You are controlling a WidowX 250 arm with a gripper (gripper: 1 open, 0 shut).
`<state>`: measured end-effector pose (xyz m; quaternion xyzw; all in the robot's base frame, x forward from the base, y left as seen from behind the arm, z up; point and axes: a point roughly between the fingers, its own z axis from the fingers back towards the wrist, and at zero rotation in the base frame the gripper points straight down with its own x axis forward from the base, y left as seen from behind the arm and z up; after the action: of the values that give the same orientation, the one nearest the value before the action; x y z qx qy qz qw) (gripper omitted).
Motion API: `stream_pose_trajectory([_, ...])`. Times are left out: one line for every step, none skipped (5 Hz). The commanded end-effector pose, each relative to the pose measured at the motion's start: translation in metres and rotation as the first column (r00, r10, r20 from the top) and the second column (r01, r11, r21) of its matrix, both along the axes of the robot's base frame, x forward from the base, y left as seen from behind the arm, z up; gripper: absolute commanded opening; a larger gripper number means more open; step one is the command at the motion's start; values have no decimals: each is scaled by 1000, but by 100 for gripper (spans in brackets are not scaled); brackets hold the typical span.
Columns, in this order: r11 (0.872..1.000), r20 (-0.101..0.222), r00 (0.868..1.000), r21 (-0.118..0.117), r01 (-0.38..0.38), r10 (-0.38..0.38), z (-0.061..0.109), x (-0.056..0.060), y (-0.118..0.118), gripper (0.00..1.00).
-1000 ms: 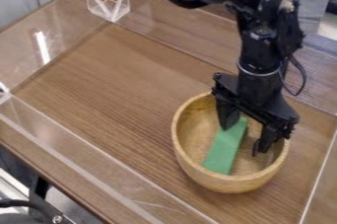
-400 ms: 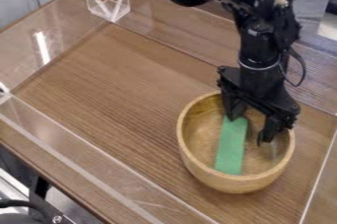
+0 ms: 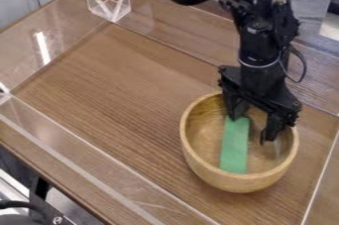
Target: Remove the green block from inside the brown bowl and put it on the table
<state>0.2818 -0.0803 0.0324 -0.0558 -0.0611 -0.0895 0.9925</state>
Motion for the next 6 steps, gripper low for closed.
stream_pose_trajectory([1000, -105, 994, 24, -13, 15, -38, -10, 17, 100])
stream_pose_trajectory([1000, -110, 994, 20, -17, 19, -43, -9, 18, 100])
stream_pose_trajectory([1000, -113, 993, 17, -21, 22, -48, -8, 20, 100])
stream_pose_trajectory([1000, -117, 993, 14, -25, 26, -53, -7, 22, 100])
stream_pose_trajectory([1000, -134, 991, 15, -25, 27, -50, -9, 24, 0])
stream_pose_trajectory([999, -174, 984, 9, -40, 41, -39, -18, 27, 0])
